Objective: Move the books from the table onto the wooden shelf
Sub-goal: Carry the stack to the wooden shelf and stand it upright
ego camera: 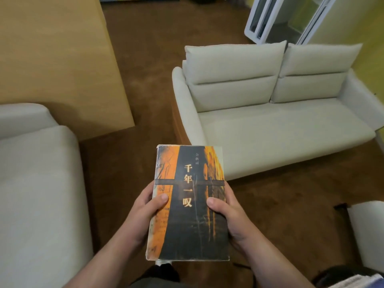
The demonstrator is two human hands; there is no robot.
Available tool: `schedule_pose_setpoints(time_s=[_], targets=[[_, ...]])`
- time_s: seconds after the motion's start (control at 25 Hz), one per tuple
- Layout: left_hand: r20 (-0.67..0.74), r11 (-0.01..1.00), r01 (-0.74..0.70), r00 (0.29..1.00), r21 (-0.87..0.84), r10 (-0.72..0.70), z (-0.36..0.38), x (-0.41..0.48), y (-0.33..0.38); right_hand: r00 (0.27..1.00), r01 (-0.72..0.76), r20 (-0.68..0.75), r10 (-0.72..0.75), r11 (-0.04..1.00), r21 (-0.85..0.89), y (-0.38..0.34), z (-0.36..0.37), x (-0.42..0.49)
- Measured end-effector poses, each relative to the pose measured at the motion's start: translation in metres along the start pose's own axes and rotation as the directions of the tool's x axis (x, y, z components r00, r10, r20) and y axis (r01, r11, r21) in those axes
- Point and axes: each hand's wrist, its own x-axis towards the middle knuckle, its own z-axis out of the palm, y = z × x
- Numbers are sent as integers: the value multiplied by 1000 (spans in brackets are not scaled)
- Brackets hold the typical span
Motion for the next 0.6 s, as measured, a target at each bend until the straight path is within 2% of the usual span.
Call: schedule_pose_setpoints(time_s=[0.2,0.36,0.6], targets=[[-61,1000,27,998,-9,-28,-45,53,32,999,-42,12,42,999,1,-25,26,78],[-112,998,53,992,-34,-57,-67,101,50,990,-103,94,102,995,3,-44,27,146],[-205,992,104,972,-76,-117,-83,198,81,966,-115,222,132,989,-89,-94,13,263]])
